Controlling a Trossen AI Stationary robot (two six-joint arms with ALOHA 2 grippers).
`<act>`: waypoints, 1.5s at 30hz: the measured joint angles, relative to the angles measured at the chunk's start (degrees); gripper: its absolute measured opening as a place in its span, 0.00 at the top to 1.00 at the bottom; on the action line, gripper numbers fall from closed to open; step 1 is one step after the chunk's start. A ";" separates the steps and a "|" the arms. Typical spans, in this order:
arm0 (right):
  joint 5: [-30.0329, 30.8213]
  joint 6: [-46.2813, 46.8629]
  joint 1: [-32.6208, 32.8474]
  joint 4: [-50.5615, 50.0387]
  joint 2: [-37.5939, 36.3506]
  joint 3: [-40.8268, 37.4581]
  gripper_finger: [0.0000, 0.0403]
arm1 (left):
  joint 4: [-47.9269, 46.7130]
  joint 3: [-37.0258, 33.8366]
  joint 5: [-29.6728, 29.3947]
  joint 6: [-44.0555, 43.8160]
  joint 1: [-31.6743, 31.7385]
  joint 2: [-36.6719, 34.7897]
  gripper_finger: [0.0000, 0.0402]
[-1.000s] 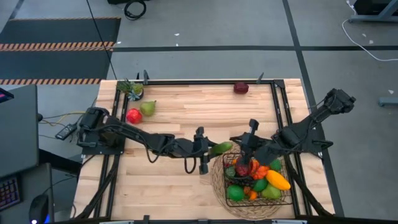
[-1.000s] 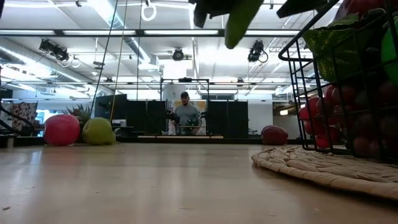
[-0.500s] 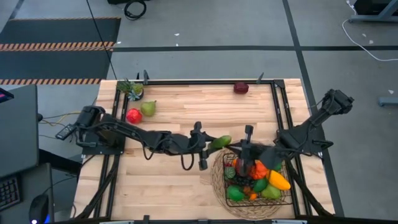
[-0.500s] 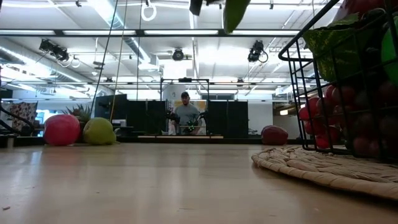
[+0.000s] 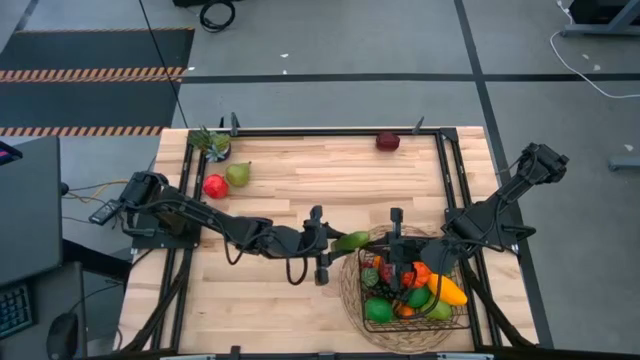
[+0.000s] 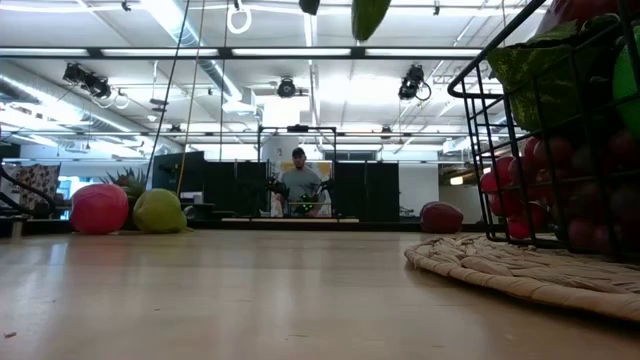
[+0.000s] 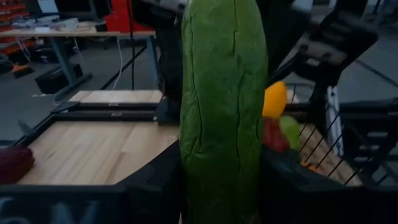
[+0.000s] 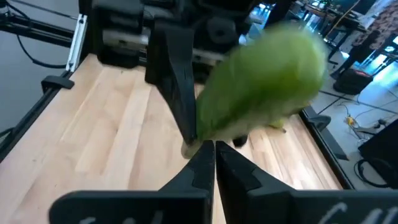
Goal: Build produce basket
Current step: Put the green cucumber into the black wire basket
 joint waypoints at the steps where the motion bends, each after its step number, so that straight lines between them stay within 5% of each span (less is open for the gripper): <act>1: -0.03 -0.06 -0.04 -0.07 0.00 0.00 0.93 | -0.51 0.00 -0.01 0.03 0.02 0.00 0.61; 20: -0.21 -1.02 -3.83 6.80 -0.15 -3.78 0.40 | -1.50 0.00 0.01 -0.48 -0.01 0.01 0.54; 28: -2.66 -1.24 -3.83 8.54 -0.17 -3.78 0.36 | -1.39 0.00 -0.02 -0.52 0.00 0.02 0.60; 36: -2.84 -1.20 -3.79 7.36 -0.17 -3.78 0.36 | -5.38 0.00 -1.29 -0.62 -0.29 0.02 0.97; 45: -1.04 0.33 -3.49 1.99 -0.28 -3.76 0.37 | -26.13 1.12 0.78 -11.36 -1.15 -5.57 0.80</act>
